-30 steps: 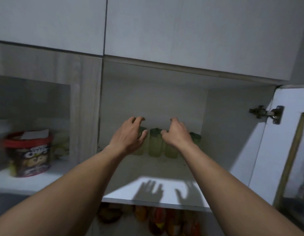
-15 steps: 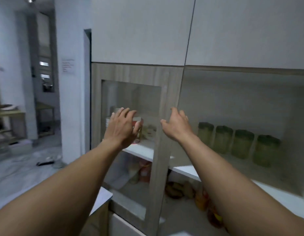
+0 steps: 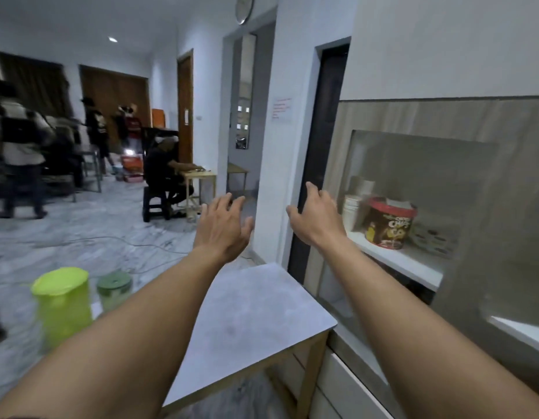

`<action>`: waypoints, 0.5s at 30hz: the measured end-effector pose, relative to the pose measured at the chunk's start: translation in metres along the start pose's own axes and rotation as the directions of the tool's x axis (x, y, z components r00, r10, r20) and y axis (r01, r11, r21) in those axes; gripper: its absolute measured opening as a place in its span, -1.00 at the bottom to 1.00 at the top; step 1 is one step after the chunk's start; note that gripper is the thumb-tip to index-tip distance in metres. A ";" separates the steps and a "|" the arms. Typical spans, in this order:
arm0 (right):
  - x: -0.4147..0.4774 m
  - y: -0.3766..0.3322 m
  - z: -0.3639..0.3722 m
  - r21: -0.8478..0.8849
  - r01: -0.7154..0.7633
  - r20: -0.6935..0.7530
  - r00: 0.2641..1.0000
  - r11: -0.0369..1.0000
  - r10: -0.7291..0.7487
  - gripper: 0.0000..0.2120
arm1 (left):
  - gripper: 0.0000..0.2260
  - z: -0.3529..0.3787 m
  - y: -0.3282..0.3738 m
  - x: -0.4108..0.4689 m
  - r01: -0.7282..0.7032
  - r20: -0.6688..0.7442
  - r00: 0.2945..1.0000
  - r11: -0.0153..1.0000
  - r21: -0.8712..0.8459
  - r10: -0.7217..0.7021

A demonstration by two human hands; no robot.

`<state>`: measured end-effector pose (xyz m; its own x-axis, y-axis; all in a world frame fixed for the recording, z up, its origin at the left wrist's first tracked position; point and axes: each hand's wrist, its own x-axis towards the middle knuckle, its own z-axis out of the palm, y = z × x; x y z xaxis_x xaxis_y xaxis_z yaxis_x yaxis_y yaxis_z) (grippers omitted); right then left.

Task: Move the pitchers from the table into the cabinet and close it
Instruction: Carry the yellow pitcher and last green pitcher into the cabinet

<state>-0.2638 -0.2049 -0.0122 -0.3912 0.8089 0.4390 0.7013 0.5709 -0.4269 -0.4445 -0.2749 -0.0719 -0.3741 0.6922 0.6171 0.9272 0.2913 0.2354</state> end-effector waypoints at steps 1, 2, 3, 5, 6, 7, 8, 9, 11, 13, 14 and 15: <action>0.001 -0.015 0.014 0.021 0.013 0.018 1.000 1.000 -0.014 -0.34 | -0.47 -0.003 -0.019 -0.004 0.014 0.003 1.000 1.000 0.020 -0.014; 0.001 -0.025 0.022 0.029 0.022 0.032 0.999 0.999 -0.023 -0.34 | -0.47 -0.005 -0.031 -0.008 0.028 0.000 1.000 0.999 0.029 -0.028; 0.000 -0.041 0.036 0.037 0.038 0.053 0.998 0.999 -0.040 -0.34 | -0.47 -0.009 -0.051 -0.013 0.051 -0.010 0.999 0.998 0.036 -0.051; 0.001 -0.067 0.063 0.059 0.068 0.075 0.995 0.996 -0.073 -0.35 | -0.48 -0.016 -0.085 -0.024 0.091 -0.023 0.996 0.995 0.031 -0.091; 0.002 -0.077 0.074 0.078 0.082 0.081 0.993 0.994 -0.089 -0.35 | -0.49 -0.018 -0.099 -0.031 0.106 -0.030 0.994 0.994 0.037 -0.105; 0.002 -0.094 0.093 0.101 0.095 0.098 0.990 0.990 -0.105 -0.35 | -0.50 -0.023 -0.121 -0.039 0.128 -0.031 0.991 0.990 0.056 -0.127; 0.001 -0.106 0.107 0.113 0.101 0.114 0.987 0.988 -0.114 -0.35 | -0.50 -0.024 -0.138 -0.047 0.149 -0.033 0.989 0.987 0.061 -0.147; -0.001 -0.117 0.120 0.128 0.109 0.131 0.983 0.986 -0.126 -0.36 | -0.51 -0.024 -0.155 -0.053 0.170 -0.036 0.985 0.983 0.069 -0.168; -0.003 -0.143 0.153 0.157 0.136 0.157 0.974 0.978 -0.161 -0.37 | -0.51 -0.027 -0.195 -0.068 0.231 -0.043 0.973 0.969 0.089 -0.228; -0.007 -0.161 0.181 0.185 0.157 0.180 0.965 0.970 -0.191 -0.38 | -0.51 -0.027 -0.226 -0.078 0.286 -0.059 0.958 0.954 0.093 -0.282; -0.007 -0.171 0.197 0.199 0.165 0.195 0.959 0.966 -0.204 -0.38 | -0.52 -0.027 -0.241 -0.082 0.318 -0.069 0.947 0.943 0.095 -0.312; -0.008 -0.179 0.214 0.211 0.170 0.212 0.953 0.963 -0.215 -0.38 | -0.53 -0.025 -0.255 -0.087 0.355 -0.085 0.934 0.931 0.091 -0.348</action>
<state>-0.5140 -0.2833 -0.1078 -0.6499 0.6784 0.3426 0.4827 0.7167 -0.5033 -0.6485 -0.4258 -0.1665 -0.6702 0.4889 0.5584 0.7287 0.5764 0.3698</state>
